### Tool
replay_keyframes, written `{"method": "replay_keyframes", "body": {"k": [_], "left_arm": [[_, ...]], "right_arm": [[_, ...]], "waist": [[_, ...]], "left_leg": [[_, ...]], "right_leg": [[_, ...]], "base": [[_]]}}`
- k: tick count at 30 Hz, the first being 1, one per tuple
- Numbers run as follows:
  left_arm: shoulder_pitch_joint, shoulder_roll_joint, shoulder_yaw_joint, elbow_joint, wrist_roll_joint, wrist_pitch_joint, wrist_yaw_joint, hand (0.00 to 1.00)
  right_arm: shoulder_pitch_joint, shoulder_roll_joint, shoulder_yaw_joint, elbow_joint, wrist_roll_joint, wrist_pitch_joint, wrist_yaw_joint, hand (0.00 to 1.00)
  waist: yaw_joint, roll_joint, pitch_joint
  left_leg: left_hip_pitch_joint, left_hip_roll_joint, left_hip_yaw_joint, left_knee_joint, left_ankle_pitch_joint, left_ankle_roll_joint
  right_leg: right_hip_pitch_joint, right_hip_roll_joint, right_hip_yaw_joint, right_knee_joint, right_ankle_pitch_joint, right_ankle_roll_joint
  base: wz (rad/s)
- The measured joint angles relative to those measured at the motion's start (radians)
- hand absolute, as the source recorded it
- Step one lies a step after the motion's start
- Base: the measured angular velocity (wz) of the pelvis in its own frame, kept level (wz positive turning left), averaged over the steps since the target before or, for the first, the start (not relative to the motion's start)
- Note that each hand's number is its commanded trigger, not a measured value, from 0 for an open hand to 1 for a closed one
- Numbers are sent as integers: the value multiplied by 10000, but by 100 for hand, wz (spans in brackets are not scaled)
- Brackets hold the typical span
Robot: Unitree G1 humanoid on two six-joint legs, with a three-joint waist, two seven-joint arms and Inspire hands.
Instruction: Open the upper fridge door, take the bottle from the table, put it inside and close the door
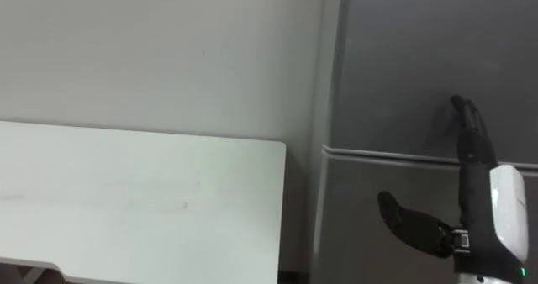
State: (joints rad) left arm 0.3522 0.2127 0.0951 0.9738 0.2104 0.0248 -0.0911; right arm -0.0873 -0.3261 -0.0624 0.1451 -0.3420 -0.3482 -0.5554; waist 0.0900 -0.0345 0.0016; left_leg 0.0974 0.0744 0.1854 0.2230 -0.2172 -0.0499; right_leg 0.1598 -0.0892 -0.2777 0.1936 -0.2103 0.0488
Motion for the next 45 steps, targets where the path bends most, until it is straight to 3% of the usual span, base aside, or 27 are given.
{"method": "replay_keyframes", "body": {"k": [4, 9, 13, 23, 26, 36, 40, 45], "left_arm": [[4, -1, 0, -312, 23, 81, 1, 0], [-92, 0, 3, -315, 377, 164, -69, 0], [-1, -2, -16, -343, 386, 210, -118, 0], [201, 16, 61, -419, 353, 180, -118, 0], [325, 20, 267, -419, 346, 76, -121, 0], [517, -130, 431, -367, 183, -400, 49, 0], [519, -124, 607, -110, 173, -689, 420, 0], [539, -167, 637, -107, 182, -692, 594, 0]], "right_arm": [[-219, 2, 30, 275, 1, 22, -41, 0], [-413, 8, 42, 481, 3, 481, -34, 0], [-516, -27, 42, 483, 240, 775, 6, 0], [-1379, -59, -306, 336, 3185, 1107, 20, 0], [-1334, -274, -647, 51, 3727, 1231, -2, 0], [304, -290, -2412, -1837, 4812, 1018, -875, 0], [1387, -288, -2974, -1836, 5002, 998, -1496, 0], [2440, -201, -3299, -1541, 5454, 898, -2070, 0]], "waist": [[13, -43, -9], [49, -261, -12], [153, -310, -25], [45, -241, -13], [-26, -220, -13], [-711, -50, -97], [-908, -135, -21], [-1126, -85, 4]], "left_leg": [[-49, -8, -10, -3, 60, 27], [-106, -17, -68, -2, 159, 42], [-210, -12, -66, 4, 247, 63], [-534, -9, -216, 172, 393, 133], [-517, -13, -241, 122, 418, 126], [-459, -89, -308, -140, 417, 90], [-397, -115, -235, -198, 370, 85], [-347, -114, -135, -208, 312, 87]], "right_leg": [[-19, 4, 4, -62, 61, 3], [-92, -1, -16, -35, 97, -24], [-188, 7, -4, -2, 203, -49], [-424, -4, -126, -67, 321, 18], [-425, -2, -167, -71, 362, -50], [-354, 0, -268, -234, 328, -27], [-337, -25, -224, -232, 296, 26], [-348, -28, -75, -232, 271, 38]], "base": [[0], [2], [0], [4], [3], [3], [-3], [-6]]}}
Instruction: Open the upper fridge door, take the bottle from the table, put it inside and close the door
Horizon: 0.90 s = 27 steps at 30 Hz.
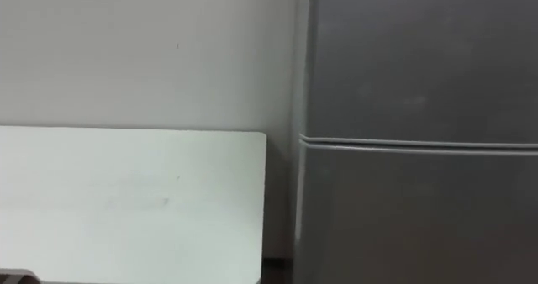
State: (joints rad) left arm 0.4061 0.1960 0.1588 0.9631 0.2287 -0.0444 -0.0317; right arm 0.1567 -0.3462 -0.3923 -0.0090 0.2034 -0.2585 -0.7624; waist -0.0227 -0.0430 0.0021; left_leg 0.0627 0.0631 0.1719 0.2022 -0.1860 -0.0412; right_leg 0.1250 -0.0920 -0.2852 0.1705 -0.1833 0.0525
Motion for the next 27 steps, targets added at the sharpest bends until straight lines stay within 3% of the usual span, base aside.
{"method": "replay_keyframes", "body": {"k": [3, 8, 10, 13, 18, 22, 27], "left_arm": [[-2, -42, -1, -4, -27, 2, 116, 0], [-5, -196, 6, -6, -25, 9, 507, 0], [3, -270, -11, 6, -174, 8, 514, 0], [21, -286, -47, 169, -945, -26, 728, 0], [161, -404, -51, 340, -1073, -31, 959, 0], [163, -436, -69, 390, -1082, -33, 996, 0], [129, -526, -38, 403, -1070, -51, 1169, 0]], "right_arm": [[520, 123, 22, 478, 383, -125, -204, 0], [1193, 895, 271, 2377, 917, -109, -177, 0], [1444, 1022, 666, 3228, 1326, -117, -21, 0], [1608, 1200, 1453, 5806, 2102, -8, 578, 0], [1623, 1626, 1760, 8242, 2376, 133, 1291, 0], [1641, 1665, 2151, 9500, 2508, 212, 1867, 0], [1785, 1726, 2530, 10333, 2633, 536, 3469, 0]], "waist": [[25, 71, -6], [27, 139, -16], [7, 205, -36], [13, 285, -22], [-51, 421, -28], [-36, 436, -19], [-10, 459, -13]], "left_leg": [[32, 3, 165, -17, -24, 14], [111, 3, 246, -13, -75, 18], [132, 1, 245, -15, -92, 19], [286, -6, 216, -67, -119, -5], [376, -25, 173, -78, -121, -9], [509, -47, 172, -116, -129, -9], [557, -51, 248, -158, -129, -7]], "right_leg": [[-43, 1, 199, 4, -20, 9], [-42, -4, 277, 5, -24, 13], [-8, -7, 275, -22, -27, 19], [162, -9, 265, 2, -125, 34], [285, -16, 240, -30, -157, 41], [350, -39, 230, -22, -188, 55], [357, -42, 333, 18, -190, 56]], "base": [[-17], [-5], [0], [3], [2], [0], [-4]]}}
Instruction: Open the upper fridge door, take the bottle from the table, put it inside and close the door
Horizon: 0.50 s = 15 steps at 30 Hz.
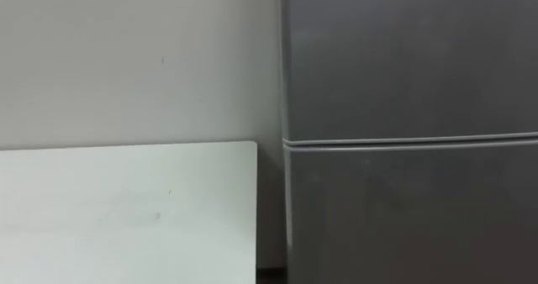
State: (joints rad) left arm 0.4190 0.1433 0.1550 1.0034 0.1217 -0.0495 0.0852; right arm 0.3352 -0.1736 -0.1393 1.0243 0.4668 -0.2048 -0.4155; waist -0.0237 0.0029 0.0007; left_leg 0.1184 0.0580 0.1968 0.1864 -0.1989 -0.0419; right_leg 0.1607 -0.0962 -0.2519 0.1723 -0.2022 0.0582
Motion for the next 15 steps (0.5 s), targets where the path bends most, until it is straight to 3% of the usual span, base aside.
{"method": "replay_keyframes", "body": {"k": [3, 9, 15], "left_arm": [[10, -183, 27, -9, 0, 3, 8, 0], [6, -193, -36, 5, 6, 83, 7, 0], [-127, -228, -417, 15, 258, 281, 122, 0]], "right_arm": [[-21, 134, 51, 325, 17, 300, 1155, 0], [-219, 293, 504, 669, -1, 922, 3135, 0], [-706, 320, 1087, 980, -62, 1190, 4068, 0]], "waist": [[6, -17, -8], [18, -1, -6], [37, 4, -6]], "left_leg": [[-16, 0, -16, 12, -2, 1], [-45, -1, -67, 19, -5, -4], [-77, -9, -124, 44, -6, -5]], "right_leg": [[-2, -4, -19, -18, -18, 2], [-5, -19, -111, -11, -77, -12], [29, -28, -205, -16, -76, -13]], "base": [[2], [3], [3]]}}
